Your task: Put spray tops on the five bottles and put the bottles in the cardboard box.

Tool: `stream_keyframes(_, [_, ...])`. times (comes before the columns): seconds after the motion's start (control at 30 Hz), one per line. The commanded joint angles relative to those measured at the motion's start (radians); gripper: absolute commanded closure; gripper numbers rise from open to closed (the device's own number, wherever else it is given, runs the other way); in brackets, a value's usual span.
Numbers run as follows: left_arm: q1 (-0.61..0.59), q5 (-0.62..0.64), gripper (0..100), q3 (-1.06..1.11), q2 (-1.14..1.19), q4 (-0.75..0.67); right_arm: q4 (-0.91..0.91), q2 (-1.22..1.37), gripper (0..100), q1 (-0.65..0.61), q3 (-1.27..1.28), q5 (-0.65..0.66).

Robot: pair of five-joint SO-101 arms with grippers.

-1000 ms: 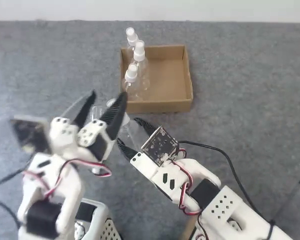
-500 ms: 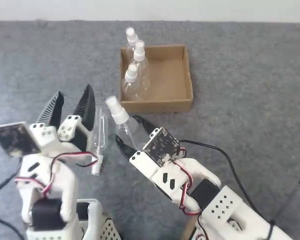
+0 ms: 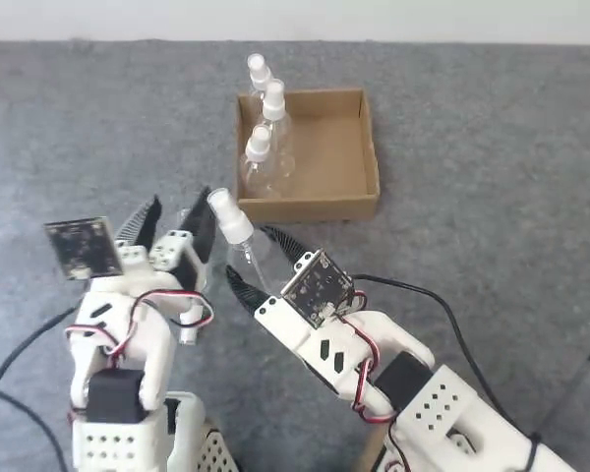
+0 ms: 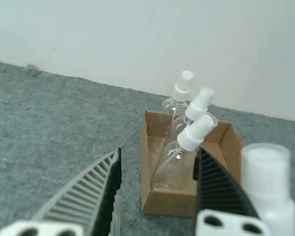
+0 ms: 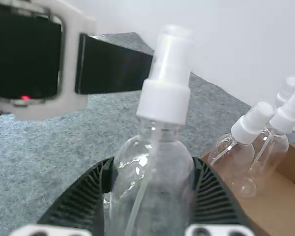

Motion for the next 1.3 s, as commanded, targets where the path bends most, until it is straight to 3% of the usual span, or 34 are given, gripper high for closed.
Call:
stream_keyframes(0.0, [0.084,-0.063,78,-0.015,-0.014,0.018,-0.024,-0.033,91.9,0.012,-0.031,0.014])
stream_keyframes(0.37, [0.19,-0.135,78,-0.018,-0.015,0.074,-0.019,-0.028,91.9,0.019,-0.026,0.014])
stream_keyframes(0.5, [0.175,-0.135,78,-0.019,-0.015,0.069,-0.019,-0.024,91.9,0.021,-0.026,0.015])
stream_keyframes(0.97, [-0.163,-0.132,78,-0.102,-0.015,0.074,0.016,-0.031,91.9,0.104,-0.032,0.015])
stream_keyframes(1.27, [-0.371,-0.135,77,-0.042,-0.015,0.072,0.203,-0.021,91.9,0.289,-0.238,0.014])
